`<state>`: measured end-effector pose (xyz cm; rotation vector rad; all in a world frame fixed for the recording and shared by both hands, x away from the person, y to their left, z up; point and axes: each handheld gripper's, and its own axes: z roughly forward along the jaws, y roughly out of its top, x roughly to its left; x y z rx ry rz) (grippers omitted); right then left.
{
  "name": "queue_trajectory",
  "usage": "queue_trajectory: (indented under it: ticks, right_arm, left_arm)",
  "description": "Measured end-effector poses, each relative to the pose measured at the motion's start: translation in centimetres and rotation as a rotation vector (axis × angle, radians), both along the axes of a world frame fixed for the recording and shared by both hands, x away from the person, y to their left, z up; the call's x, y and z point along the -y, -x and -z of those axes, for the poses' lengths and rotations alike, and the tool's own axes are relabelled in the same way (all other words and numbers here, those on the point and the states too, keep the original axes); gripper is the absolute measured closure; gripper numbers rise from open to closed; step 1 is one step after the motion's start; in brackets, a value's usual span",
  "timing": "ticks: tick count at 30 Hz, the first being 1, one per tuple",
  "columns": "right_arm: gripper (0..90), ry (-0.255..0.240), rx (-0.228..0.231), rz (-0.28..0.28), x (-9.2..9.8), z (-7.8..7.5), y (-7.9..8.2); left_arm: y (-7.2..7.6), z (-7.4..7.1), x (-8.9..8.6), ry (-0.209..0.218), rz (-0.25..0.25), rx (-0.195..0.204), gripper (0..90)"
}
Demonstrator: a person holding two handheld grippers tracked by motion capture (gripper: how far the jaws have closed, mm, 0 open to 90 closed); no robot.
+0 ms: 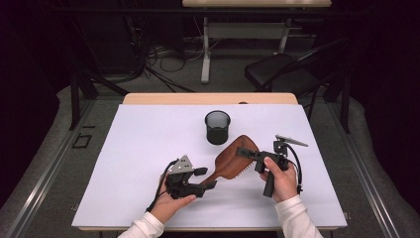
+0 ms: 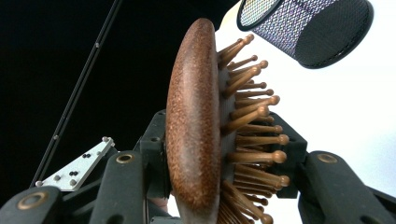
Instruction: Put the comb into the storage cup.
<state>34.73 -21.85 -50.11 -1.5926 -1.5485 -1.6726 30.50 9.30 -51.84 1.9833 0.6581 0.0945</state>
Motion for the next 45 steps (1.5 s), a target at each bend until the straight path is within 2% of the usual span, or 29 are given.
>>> queue_trajectory:
  ticks: [7, 11, 19, 22, 24, 25, 26, 30, 37, 45]
  right_arm:
    - [51.0, -0.004, -0.002, 0.013, 0.4, 0.0, -0.1]
    - [50.9, -0.013, -0.003, 0.025, 0.5, 0.0, -0.1]
    - [50.9, -0.015, 0.004, 0.031, 0.8, 0.0, -0.1]
    - [50.9, -0.011, 0.002, 0.034, 1.0, 0.0, -0.2]
    - [50.9, -0.011, 0.005, 0.035, 1.1, 0.0, -0.2]
    - [50.9, 0.001, 0.000, 0.016, 1.3, 0.0, -0.2]
    - [50.9, -0.021, 0.011, 0.051, 1.1, 0.1, -0.2]
    - [50.9, -0.010, 0.003, 0.040, 1.4, 0.0, -0.2]
    - [50.9, -0.015, 0.003, 0.046, 1.7, 0.0, -0.2]
    - [50.9, -0.021, 0.008, 0.057, 1.8, 0.0, -0.3]
  left_arm:
    - [-0.2, -0.3, -0.2, -0.003, -0.027, -0.019, 34.2]
    - [-0.4, -0.3, -0.3, -0.021, -0.039, -0.023, 33.7]
    - [-0.8, -0.4, -0.9, 0.012, -0.067, -0.051, 33.9]
    - [-0.9, -0.5, -1.1, 0.047, -0.066, -0.048, 33.8]
    - [-1.0, -0.6, -1.3, 0.055, -0.068, -0.051, 33.8]
    - [-1.0, -0.6, -1.3, 0.055, -0.072, -0.049, 33.8]
    - [-1.1, -0.6, -1.4, 0.056, -0.078, -0.046, 33.5]
    - [-1.3, -0.7, -1.6, 0.054, -0.087, -0.061, 32.4]
    - [-1.5, -0.6, -1.9, 0.045, -0.105, -0.051, 31.2]
    - [-1.7, -0.7, -2.2, 0.025, -0.152, -0.010, 17.8]
